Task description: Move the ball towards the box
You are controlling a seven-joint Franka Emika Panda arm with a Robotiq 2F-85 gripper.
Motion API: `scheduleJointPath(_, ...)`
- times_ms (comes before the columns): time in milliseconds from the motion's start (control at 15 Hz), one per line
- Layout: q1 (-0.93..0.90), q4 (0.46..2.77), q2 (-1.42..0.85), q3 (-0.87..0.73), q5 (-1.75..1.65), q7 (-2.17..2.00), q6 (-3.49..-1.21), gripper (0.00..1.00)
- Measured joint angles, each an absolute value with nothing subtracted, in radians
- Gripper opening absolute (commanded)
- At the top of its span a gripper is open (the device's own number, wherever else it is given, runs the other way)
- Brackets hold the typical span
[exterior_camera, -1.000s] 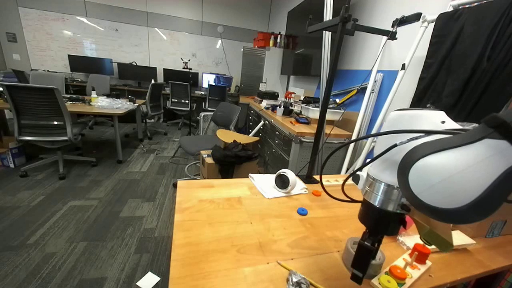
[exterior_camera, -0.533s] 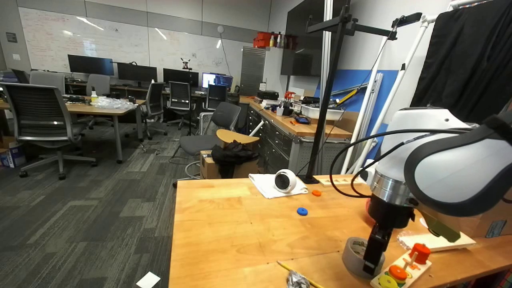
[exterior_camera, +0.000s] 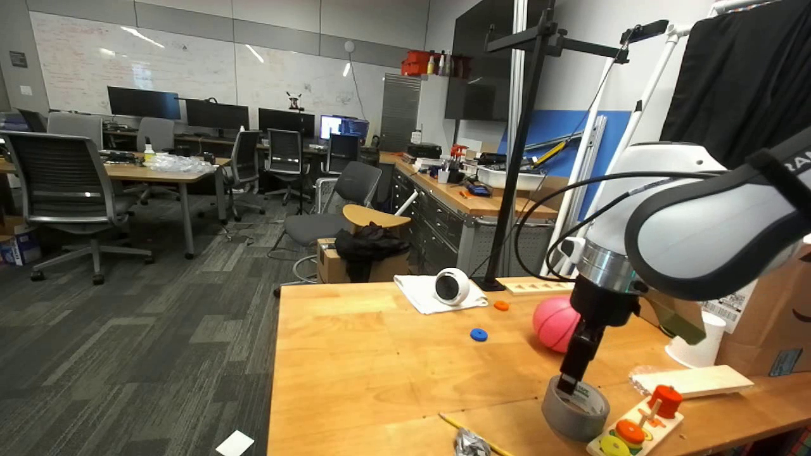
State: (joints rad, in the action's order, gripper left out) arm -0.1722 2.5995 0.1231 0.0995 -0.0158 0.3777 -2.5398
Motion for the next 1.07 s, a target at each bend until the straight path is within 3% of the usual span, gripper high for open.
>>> scheduleJointPath(1067, -0.171, 2.179, -0.299, 0.144, 0.050, 0.276, -2.571, 1.00)
